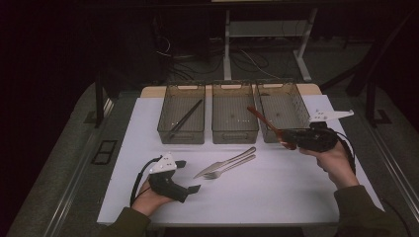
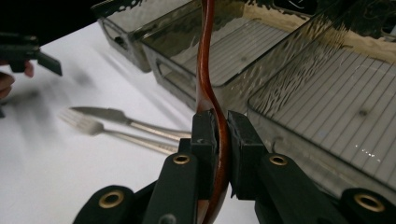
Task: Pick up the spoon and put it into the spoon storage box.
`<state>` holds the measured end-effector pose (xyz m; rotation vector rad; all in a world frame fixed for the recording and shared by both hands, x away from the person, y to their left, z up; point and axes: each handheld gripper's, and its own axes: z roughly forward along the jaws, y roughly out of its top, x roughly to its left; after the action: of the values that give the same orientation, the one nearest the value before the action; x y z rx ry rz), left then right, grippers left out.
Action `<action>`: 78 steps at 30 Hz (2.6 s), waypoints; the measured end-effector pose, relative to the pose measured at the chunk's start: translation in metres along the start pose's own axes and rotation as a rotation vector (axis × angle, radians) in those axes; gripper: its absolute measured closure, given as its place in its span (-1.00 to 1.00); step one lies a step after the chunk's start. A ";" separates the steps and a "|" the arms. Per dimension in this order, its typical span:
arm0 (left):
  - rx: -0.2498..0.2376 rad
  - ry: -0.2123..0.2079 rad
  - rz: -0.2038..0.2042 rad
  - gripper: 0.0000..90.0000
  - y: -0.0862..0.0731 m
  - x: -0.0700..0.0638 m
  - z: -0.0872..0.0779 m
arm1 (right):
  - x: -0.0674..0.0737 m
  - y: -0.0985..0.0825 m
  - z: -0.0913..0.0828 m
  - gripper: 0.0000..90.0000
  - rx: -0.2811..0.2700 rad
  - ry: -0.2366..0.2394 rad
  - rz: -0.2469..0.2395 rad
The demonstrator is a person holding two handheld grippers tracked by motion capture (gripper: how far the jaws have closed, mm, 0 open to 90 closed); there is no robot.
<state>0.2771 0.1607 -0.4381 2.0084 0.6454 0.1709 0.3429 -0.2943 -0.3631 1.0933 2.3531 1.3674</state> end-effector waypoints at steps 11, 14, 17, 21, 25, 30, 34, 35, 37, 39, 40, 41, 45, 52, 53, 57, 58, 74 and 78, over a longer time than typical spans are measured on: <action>-0.007 -0.003 0.008 -1.00 0.000 -0.001 0.001 | 0.000 0.030 0.029 0.80 -0.012 -0.023 0.011; -0.007 -0.005 0.010 -1.00 0.001 -0.001 0.000 | 0.000 0.040 0.038 0.80 -0.023 -0.033 0.006; -0.013 -0.007 0.007 -1.00 0.001 -0.001 0.000 | 0.002 0.051 0.046 0.80 -0.035 -0.044 0.004; -0.008 -0.010 0.012 -1.00 0.001 -0.001 0.000 | 0.003 0.066 0.059 0.80 -0.024 -0.066 -0.005; -0.010 -0.011 0.015 -1.00 0.002 -0.002 0.001 | 0.003 0.077 0.074 0.80 -0.012 -0.079 -0.006; -0.006 -0.012 0.017 -1.00 0.002 -0.002 0.001 | 0.002 0.084 0.093 0.80 0.017 -0.096 -0.006; -0.008 -0.016 0.015 -1.00 0.002 -0.003 0.001 | 0.001 0.085 0.107 0.80 0.041 -0.106 0.016; -0.006 -0.017 0.017 -1.00 0.002 -0.003 0.001 | 0.000 0.084 0.111 0.80 0.051 -0.108 0.018; -0.006 -0.018 0.018 -1.00 0.002 -0.003 0.001 | -0.001 0.082 0.118 0.80 0.070 -0.119 0.017; -0.006 -0.019 0.019 -1.00 0.002 -0.003 0.001 | -0.002 0.080 0.124 0.80 0.091 -0.122 0.022; -0.005 -0.019 0.019 -1.00 0.002 -0.003 0.001 | -0.002 0.079 0.127 0.80 0.100 -0.128 0.022; -0.005 -0.019 0.019 -1.00 0.002 -0.003 0.001 | -0.001 0.078 0.130 0.80 0.112 -0.129 0.021; -0.004 -0.021 0.020 -1.00 0.002 -0.003 0.002 | 0.000 0.074 0.137 0.80 0.141 -0.137 0.014; -0.006 -0.019 0.017 -1.00 0.002 -0.004 0.002 | 0.005 0.069 0.146 0.79 0.185 -0.144 -0.008; -0.005 -0.019 0.017 -1.00 0.002 -0.004 0.002 | 0.004 0.069 0.147 0.79 0.187 -0.144 -0.011; -0.003 -0.019 0.020 -1.00 0.002 -0.004 0.002 | 0.003 0.068 0.147 0.78 0.191 -0.143 -0.001; -0.002 -0.019 0.021 -1.00 0.002 -0.003 0.002 | 0.003 0.068 0.146 0.73 0.185 -0.141 0.006; -0.003 -0.021 0.020 -1.00 0.002 -0.003 0.001 | 0.000 0.070 0.120 0.10 0.056 -0.092 0.057; -0.002 -0.020 0.018 -1.00 0.001 -0.003 0.001 | 0.000 0.070 0.105 -0.05 0.017 -0.081 0.058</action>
<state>0.2755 0.1580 -0.4369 2.0120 0.6143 0.1627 0.4309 -0.2040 -0.3633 1.2073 2.2967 1.2981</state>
